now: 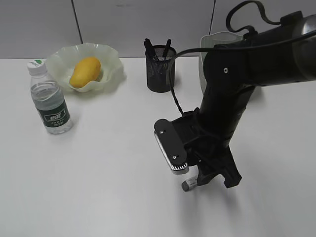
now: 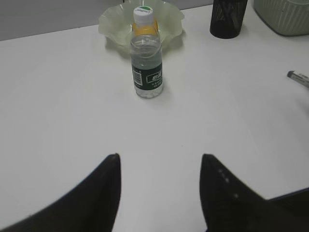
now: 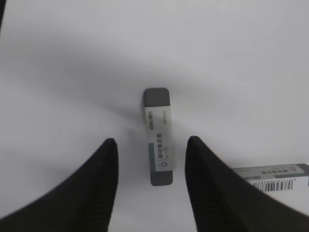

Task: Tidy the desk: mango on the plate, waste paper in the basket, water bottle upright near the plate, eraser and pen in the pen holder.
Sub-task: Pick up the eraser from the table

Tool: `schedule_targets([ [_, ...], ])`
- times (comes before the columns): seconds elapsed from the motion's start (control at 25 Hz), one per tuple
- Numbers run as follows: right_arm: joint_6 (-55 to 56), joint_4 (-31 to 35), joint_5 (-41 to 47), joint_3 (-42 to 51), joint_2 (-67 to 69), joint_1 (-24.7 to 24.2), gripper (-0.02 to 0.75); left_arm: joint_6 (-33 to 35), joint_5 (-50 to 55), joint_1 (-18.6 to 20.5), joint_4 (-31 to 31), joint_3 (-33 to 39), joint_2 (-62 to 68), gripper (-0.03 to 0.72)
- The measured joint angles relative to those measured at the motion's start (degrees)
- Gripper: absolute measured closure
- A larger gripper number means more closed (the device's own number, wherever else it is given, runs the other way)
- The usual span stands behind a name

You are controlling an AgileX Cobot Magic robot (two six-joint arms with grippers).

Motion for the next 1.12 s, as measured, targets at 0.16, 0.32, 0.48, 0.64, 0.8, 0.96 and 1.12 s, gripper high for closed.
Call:
schedule_targets([
  [0.16, 0.66, -0.28, -0.11, 0.00, 0.38, 0.00, 0.367, -0.06, -1.02, 0.00, 0.00, 0.82, 0.00, 0.309],
  [0.32, 1.26, -0.28, -0.26, 0.00, 0.42, 0.00, 0.374, -1.32, -1.25, 0.00, 0.87, 0.84, 0.00, 0.315],
  [0.48, 1.36, -0.33, -1.61, 0.00, 0.48, 0.00, 0.374, -9.50, -1.30, 0.00, 6.27, 0.89, 0.00, 0.316],
  [0.64, 1.53, -0.33, -1.81, -0.02, 1.16, 0.00, 0.374, -11.21, -1.31, 0.00, 7.27, 1.06, 0.00, 0.316],
  [0.8, 1.67, -0.33, -1.27, -0.06, 3.17, 0.00, 0.374, -11.33, -1.31, 0.00, 7.37, 1.06, 0.00, 0.320],
  [0.96, 1.73, -1.04, -1.64, -0.06, 3.37, 0.00, 0.374, -11.39, -1.31, 0.00, 7.37, 1.06, 0.00, 0.323],
  [1.12, 1.95, -1.70, -2.25, -0.06, 3.37, 0.00, 0.374, -11.39, -1.31, 0.00, 7.37, 1.06, -0.07, 0.326],
])
